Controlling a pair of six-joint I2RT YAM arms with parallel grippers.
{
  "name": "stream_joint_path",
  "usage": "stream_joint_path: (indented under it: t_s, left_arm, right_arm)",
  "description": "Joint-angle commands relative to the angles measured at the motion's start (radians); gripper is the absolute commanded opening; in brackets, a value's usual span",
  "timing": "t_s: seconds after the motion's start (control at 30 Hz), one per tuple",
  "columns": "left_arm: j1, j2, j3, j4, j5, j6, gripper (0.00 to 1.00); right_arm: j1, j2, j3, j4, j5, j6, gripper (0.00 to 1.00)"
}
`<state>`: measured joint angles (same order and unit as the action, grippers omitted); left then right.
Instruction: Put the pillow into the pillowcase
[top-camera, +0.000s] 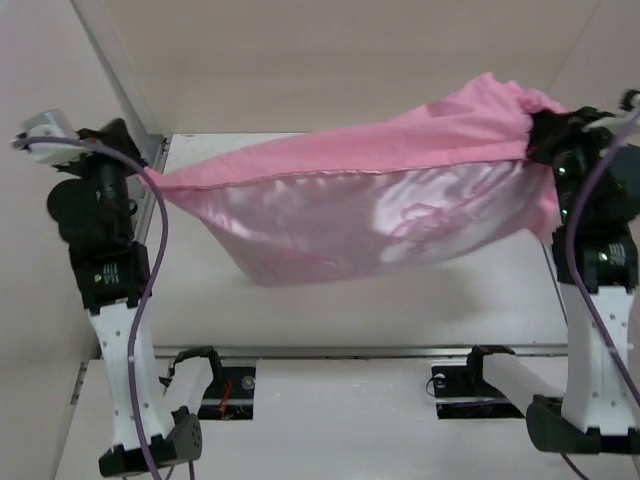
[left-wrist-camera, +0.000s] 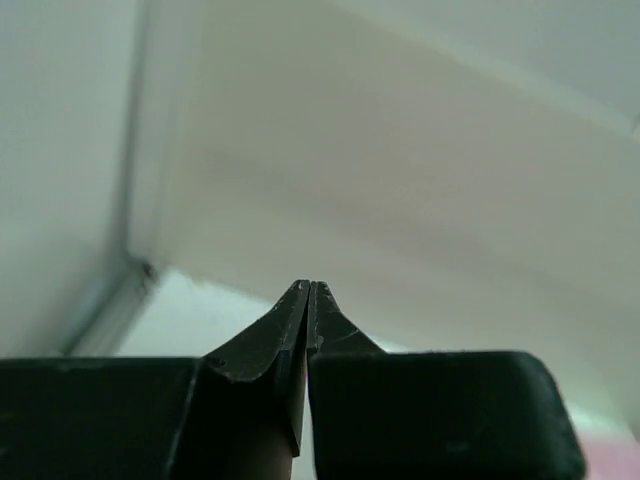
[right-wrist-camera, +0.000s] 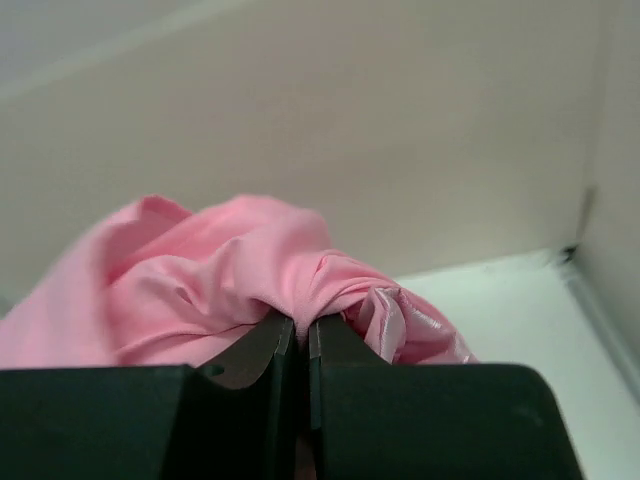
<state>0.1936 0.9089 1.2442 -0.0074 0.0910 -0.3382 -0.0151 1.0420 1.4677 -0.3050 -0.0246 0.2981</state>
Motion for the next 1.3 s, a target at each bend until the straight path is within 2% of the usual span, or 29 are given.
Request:
stream_joint_path:
  t_s: [0.0,0.03,0.13,0.23,0.3,0.33,0.37,0.4,0.43,0.47,0.5,0.53,0.57,0.6,0.63,0.67,0.7,0.73,0.77,0.8,0.83,0.9,1.03,1.1,1.17,1.2,1.27]
  left_arm:
    - [0.018,-0.024,0.167,-0.031,-0.220,0.094,0.00]
    - [0.018,-0.010,0.237,-0.046,-0.196,0.122,0.00]
    - [0.018,0.042,0.293,-0.046,-0.171,0.122,0.00]
    - [0.018,0.152,0.302,-0.046,-0.162,0.081,0.00]
    - [0.018,0.270,0.279,-0.046,-0.102,0.048,0.00]
    - [0.018,0.310,0.262,-0.046,-0.030,0.021,0.00]
    - [0.018,0.350,0.253,-0.046,0.005,0.010,0.00]
    - [0.018,0.420,0.233,-0.030,0.044,0.010,0.00]
    - [0.018,0.450,0.221,0.003,0.102,-0.008,0.00]
    - [0.018,0.476,0.212,0.021,0.128,-0.021,0.00]
    - [0.018,0.499,0.212,0.032,0.148,-0.037,0.00]
    - [0.007,0.537,0.212,0.043,0.164,-0.038,0.00]
    - [0.007,0.550,0.212,0.043,0.174,-0.038,0.00]
    - [-0.002,0.568,0.227,0.043,0.174,-0.038,0.07]
    - [-0.002,0.568,0.227,0.043,0.174,-0.038,0.21]
    - [-0.002,0.568,0.227,0.034,0.174,-0.038,0.39]
    - [-0.002,0.568,0.227,0.034,0.174,-0.038,0.53]
    - [-0.002,0.568,0.227,0.034,0.174,-0.029,0.64]
    - [-0.014,0.559,0.227,0.034,0.185,-0.003,0.81]
    - [-0.014,0.545,0.213,0.034,0.185,0.007,0.88]
    - [-0.023,0.545,0.204,0.034,0.185,0.017,0.89]
    - [-0.036,0.519,0.160,0.034,0.232,0.040,1.00]
    - [-0.121,0.473,0.075,0.023,0.256,0.079,1.00]
    - [-0.164,0.458,0.016,0.023,0.245,0.079,1.00]
    - [-0.230,0.447,-0.020,0.014,0.245,0.093,1.00]
    - [-0.252,0.447,-0.043,0.001,0.245,0.093,1.00]
    - [-0.316,0.427,-0.052,-0.019,0.208,0.093,1.00]
  right_arm:
    - [-0.028,-0.049,0.101,-0.009,0.367,-0.053,0.00]
    - [-0.028,-0.059,0.135,-0.009,0.351,-0.053,0.00]
    - [-0.028,-0.016,0.215,-0.069,0.342,-0.042,0.00]
    - [-0.028,0.159,0.276,-0.181,0.313,0.008,0.00]
    - [-0.028,0.349,0.308,-0.242,0.182,0.029,0.00]
    - [-0.017,0.427,0.337,-0.265,0.044,0.041,0.00]
    - [-0.017,0.508,0.420,-0.276,-0.024,0.041,0.00]
    - [-0.007,0.693,0.483,-0.276,-0.076,0.029,0.00]
    - [0.004,0.795,0.570,-0.331,-0.115,0.018,0.00]
    - [0.048,0.902,0.844,-0.392,-0.173,0.001,0.00]
    - [0.082,1.009,0.996,-0.445,-0.193,-0.019,0.00]
    - [0.119,1.205,1.140,-0.512,-0.211,-0.068,0.15]
    - [0.151,1.286,1.266,-0.529,-0.233,-0.077,0.50]
    - [0.193,1.363,1.415,-0.543,-0.233,-0.077,1.00]
    - [0.202,1.353,1.416,-0.543,-0.233,-0.065,1.00]
    - [0.202,1.316,1.369,-0.505,-0.221,-0.048,1.00]
    - [0.202,1.257,1.161,-0.447,-0.180,-0.048,1.00]
    - [0.202,1.180,1.029,-0.371,-0.155,-0.048,1.00]
    - [0.202,1.017,0.910,-0.229,-0.131,-0.048,1.00]
    - [0.202,0.944,0.810,-0.183,-0.103,-0.048,1.00]
    - [0.202,0.882,0.681,-0.159,-0.045,-0.048,1.00]
    - [0.202,0.764,0.617,-0.178,0.017,-0.048,1.00]
    - [0.161,0.661,0.505,-0.319,0.136,0.033,1.00]
    - [0.127,0.597,0.366,-0.356,0.193,0.120,1.00]
    - [0.060,0.551,0.248,-0.367,0.164,0.173,1.00]
    - [0.038,0.527,0.124,-0.367,0.135,0.196,1.00]
    - [0.024,0.481,0.016,-0.367,0.091,0.207,1.00]
